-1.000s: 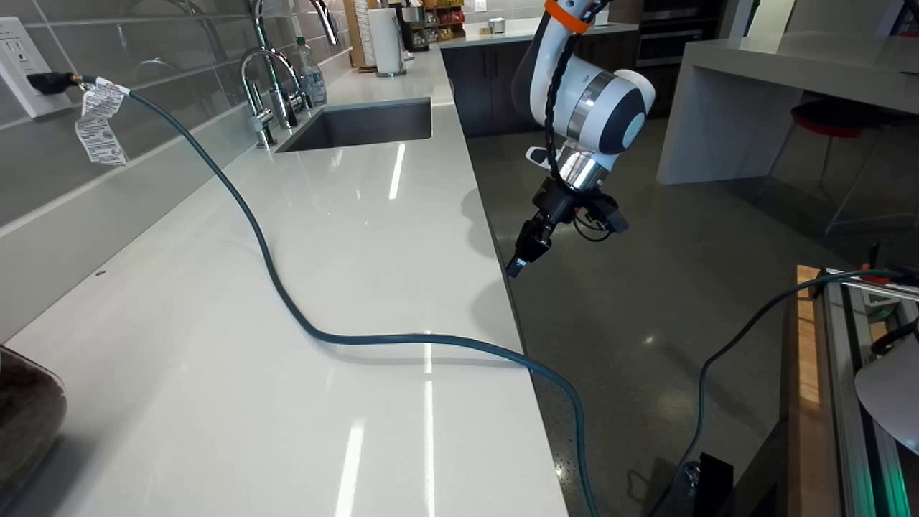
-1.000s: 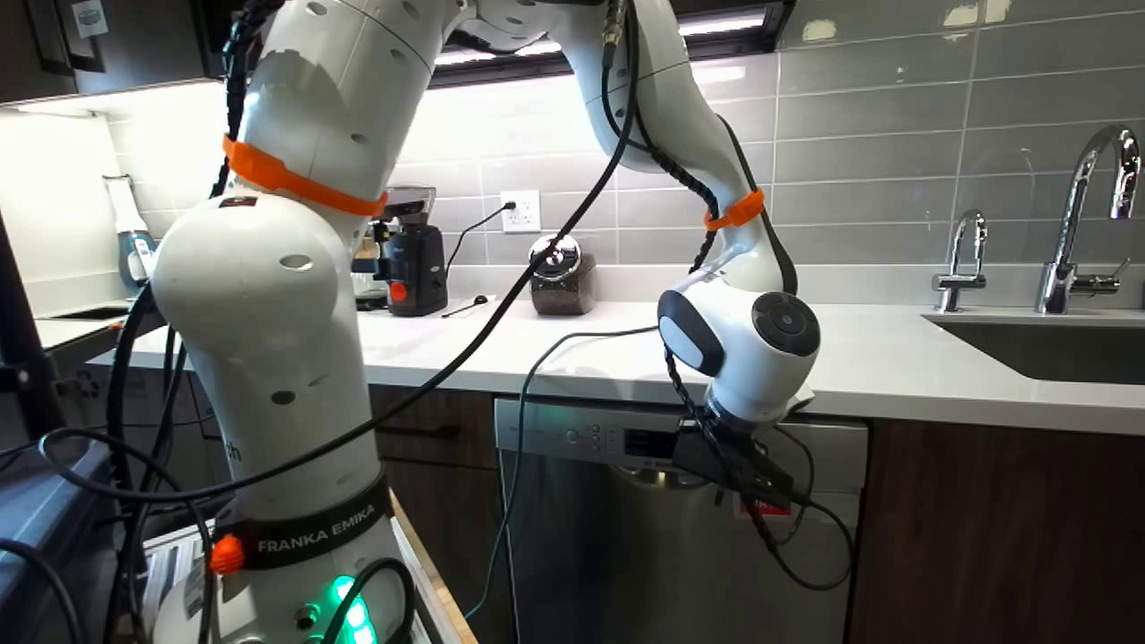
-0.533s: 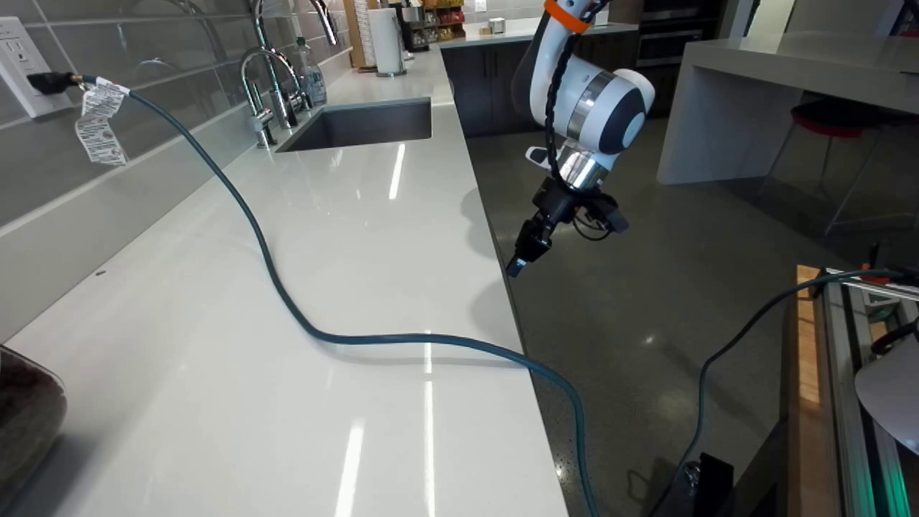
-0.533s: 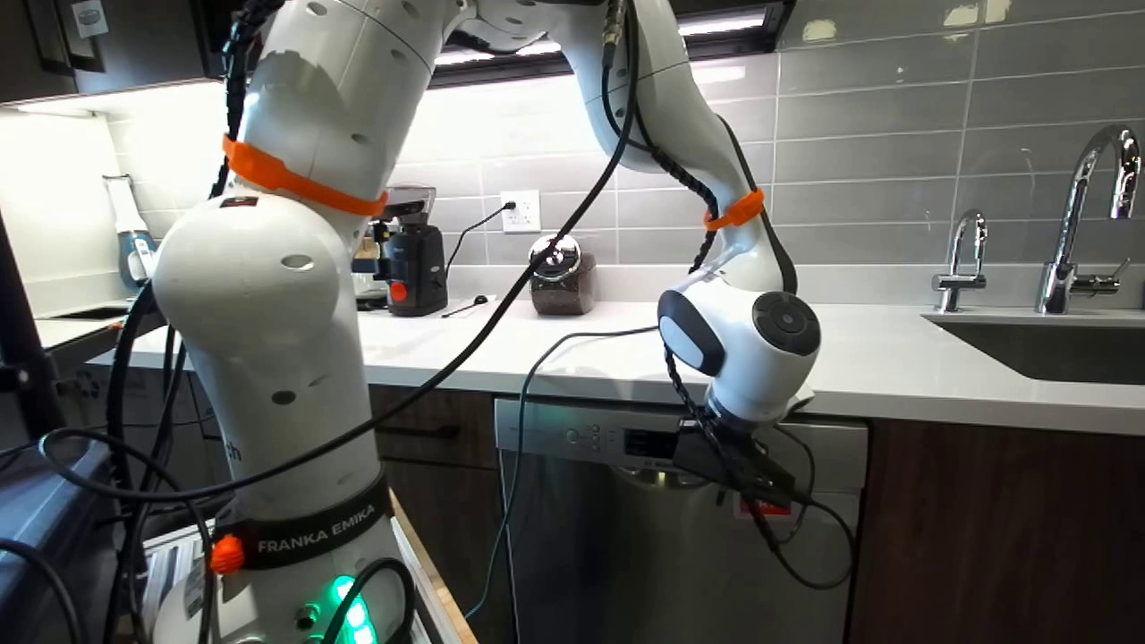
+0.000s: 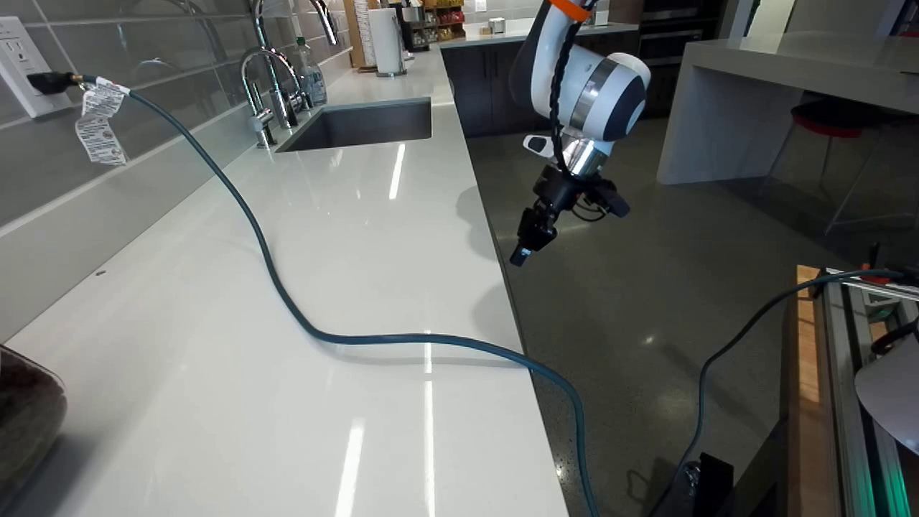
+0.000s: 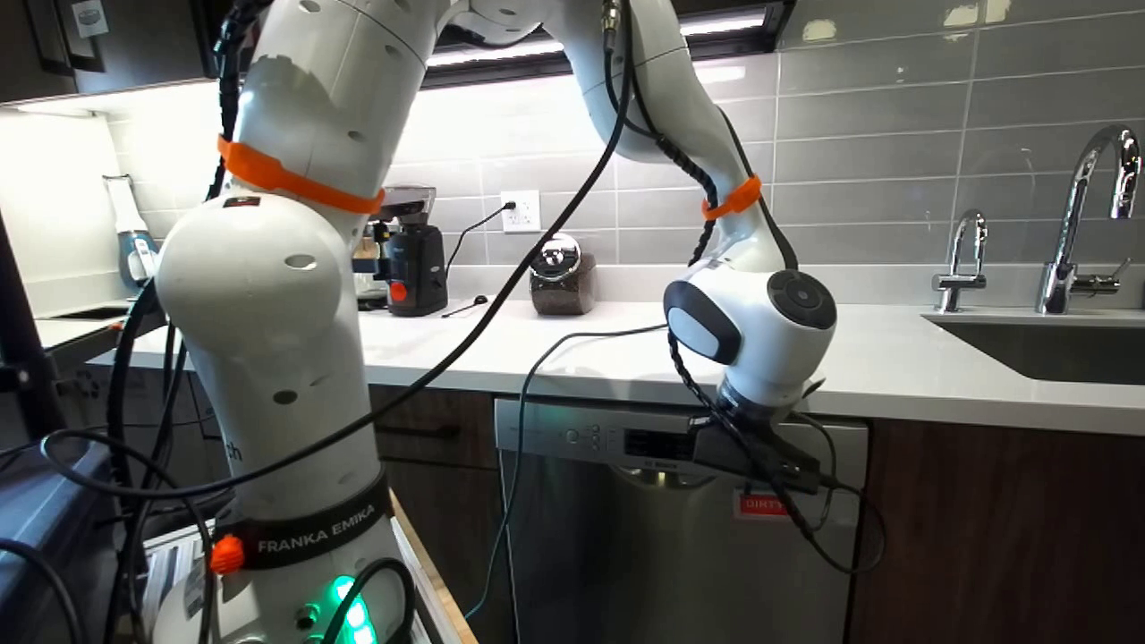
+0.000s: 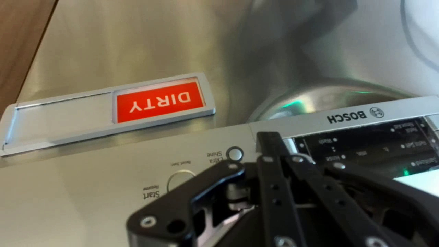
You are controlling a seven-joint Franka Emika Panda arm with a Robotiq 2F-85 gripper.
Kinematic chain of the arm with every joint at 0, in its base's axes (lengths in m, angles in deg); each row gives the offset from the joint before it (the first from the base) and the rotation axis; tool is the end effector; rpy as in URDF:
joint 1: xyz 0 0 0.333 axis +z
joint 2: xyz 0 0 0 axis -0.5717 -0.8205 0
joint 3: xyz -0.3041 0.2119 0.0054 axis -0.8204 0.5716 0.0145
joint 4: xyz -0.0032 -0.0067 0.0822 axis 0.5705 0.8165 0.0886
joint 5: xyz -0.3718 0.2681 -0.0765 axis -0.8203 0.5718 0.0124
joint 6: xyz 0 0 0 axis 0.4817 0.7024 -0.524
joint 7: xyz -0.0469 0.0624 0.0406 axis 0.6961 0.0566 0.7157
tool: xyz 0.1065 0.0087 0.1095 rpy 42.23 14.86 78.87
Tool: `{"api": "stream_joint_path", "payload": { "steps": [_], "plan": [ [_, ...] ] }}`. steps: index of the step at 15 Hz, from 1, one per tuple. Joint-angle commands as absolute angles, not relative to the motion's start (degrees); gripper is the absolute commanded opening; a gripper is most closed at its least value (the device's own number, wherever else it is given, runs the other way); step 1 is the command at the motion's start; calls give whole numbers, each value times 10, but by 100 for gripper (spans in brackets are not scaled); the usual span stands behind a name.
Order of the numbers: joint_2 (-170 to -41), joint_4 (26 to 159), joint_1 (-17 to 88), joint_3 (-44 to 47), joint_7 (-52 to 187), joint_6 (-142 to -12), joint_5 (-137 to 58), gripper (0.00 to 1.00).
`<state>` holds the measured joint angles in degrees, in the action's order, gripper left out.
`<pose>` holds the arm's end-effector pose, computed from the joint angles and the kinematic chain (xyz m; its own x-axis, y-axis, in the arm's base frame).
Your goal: Press a button on the machine
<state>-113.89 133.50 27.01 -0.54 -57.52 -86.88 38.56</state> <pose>0.5267 -0.1162 0.0776 0.6956 0.4987 0.5172 0.6601 -0.7278 -0.1860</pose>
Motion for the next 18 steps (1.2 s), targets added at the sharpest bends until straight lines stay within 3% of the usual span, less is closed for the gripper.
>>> {"api": "stream_joint_path", "payload": {
  "steps": [1,3,4,5,14,15,18],
  "plan": [
    [-1124,1347,282,-14,-551,-896,333,0],
    [-1120,1350,280,-12,-543,-907,313,0],
    [-1118,1352,280,-12,-537,-911,300,26],
    [-1115,1354,280,-11,-529,-916,288,27],
    [-1086,1383,279,-9,-412,-938,134,93],
    [-1081,1387,279,-8,-394,-942,115,99],
    [-1065,1399,279,-5,-331,-956,52,100]
  ]
}}
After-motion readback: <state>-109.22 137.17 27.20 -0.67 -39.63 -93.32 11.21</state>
